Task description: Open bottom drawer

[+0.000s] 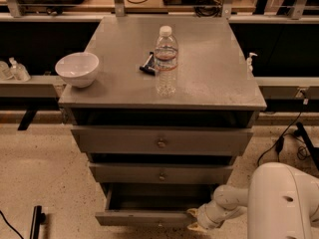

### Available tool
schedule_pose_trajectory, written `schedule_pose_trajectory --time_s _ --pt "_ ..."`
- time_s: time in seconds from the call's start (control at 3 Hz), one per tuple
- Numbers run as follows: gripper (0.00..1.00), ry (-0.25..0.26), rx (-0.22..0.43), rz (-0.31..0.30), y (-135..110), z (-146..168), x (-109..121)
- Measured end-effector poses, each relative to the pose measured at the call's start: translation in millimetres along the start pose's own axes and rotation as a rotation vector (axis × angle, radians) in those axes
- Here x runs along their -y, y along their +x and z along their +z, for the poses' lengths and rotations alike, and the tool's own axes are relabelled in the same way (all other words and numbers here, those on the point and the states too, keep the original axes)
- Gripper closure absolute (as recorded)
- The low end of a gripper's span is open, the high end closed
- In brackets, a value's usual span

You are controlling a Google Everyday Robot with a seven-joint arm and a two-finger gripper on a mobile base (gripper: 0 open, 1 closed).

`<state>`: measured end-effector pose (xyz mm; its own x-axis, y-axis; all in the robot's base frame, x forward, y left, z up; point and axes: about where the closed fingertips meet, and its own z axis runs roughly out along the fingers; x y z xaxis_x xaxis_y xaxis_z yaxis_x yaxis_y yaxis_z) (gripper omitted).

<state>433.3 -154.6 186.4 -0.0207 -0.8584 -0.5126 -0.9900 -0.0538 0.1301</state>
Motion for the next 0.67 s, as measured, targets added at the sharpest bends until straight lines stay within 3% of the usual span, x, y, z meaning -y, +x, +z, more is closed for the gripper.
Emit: schedule_pose_trajectory --time_s 0.33,0.67 --pt "0.62 0.000 0.000 0.000 -0.6 -0.9 -0.1" --pt "0.38 0.000 0.000 0.000 -0.9 -1.4 -0.2"
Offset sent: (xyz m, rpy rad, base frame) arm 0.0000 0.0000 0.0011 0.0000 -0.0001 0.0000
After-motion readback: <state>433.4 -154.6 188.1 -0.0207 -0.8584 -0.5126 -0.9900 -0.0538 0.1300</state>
